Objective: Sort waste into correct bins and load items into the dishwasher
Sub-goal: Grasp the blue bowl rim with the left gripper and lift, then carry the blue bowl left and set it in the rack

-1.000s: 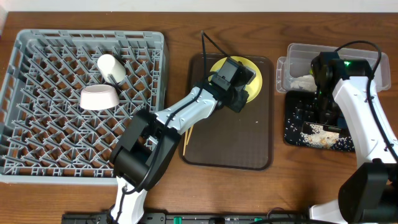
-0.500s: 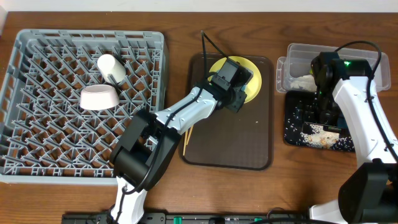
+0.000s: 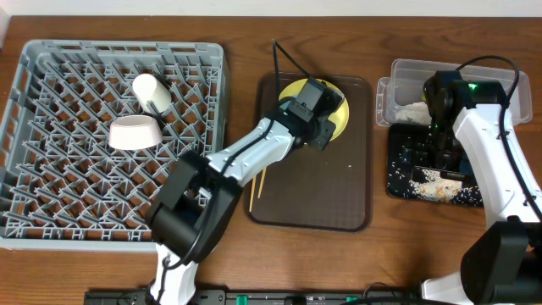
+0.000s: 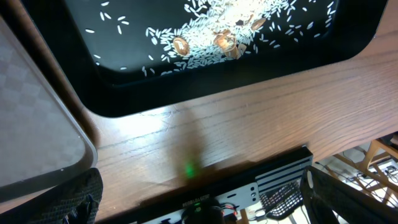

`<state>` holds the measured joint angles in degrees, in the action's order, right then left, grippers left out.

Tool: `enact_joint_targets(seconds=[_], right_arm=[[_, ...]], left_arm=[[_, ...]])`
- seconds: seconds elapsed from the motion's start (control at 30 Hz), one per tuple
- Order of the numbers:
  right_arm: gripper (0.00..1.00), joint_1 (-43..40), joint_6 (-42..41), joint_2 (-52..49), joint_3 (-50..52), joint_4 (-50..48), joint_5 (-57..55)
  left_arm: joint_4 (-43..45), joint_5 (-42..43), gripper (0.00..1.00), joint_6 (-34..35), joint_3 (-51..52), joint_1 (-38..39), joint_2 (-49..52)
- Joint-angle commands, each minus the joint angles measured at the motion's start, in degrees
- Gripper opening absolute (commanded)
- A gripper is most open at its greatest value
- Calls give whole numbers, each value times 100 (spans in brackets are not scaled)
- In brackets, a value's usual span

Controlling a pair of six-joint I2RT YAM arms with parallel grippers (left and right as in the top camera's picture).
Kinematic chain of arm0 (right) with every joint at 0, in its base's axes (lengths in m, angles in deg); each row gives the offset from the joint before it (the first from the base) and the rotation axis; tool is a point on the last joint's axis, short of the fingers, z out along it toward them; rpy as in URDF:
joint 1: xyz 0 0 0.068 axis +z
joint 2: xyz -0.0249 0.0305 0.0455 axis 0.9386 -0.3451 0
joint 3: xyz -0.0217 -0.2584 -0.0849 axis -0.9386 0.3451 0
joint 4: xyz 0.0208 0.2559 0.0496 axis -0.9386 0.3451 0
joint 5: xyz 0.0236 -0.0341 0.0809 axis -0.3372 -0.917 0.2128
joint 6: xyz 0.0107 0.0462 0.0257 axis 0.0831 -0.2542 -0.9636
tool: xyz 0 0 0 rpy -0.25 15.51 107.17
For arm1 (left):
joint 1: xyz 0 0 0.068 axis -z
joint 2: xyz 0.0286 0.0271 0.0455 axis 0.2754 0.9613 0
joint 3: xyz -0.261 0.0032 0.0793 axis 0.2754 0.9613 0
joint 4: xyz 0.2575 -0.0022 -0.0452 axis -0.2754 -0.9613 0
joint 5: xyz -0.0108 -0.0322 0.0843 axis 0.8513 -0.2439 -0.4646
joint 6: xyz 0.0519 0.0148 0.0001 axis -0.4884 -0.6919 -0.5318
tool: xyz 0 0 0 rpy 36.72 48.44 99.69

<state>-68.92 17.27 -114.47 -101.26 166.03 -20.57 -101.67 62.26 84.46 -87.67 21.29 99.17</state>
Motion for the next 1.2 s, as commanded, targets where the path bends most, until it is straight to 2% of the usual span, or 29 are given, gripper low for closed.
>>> enact_joint_targets(seconds=[0.0,0.2,0.37,0.5,0.7,0.9,1.17], right_arm=[[99,-66,-55,-4,-11,7,-103],[99,-66,-55,-4,-11,4,-103],[99,-66,-57,-4,-11,4,-101],[99,-66,-57,-4,-11,-17,-101],[99,-66,-57,-4,-11,-17,-101],[99,-66,-57,-4,-11,-17,-101],[99,-66,-57,-4,-11,-17,-98]], left_arm=[[-175,48,6,13,-7,-7,-612],[-890,63,6,149,-7,-76,-1602],[-1705,92,6,356,-7,-450,-2371],[-2282,612,6,354,-7,-986,-2809],[-2715,2562,6,350,-4,-2304,-2938],[-2715,4861,6,282,-4,-3853,-2756],[-2710,6706,6,264,-4,-5219,-2238]])
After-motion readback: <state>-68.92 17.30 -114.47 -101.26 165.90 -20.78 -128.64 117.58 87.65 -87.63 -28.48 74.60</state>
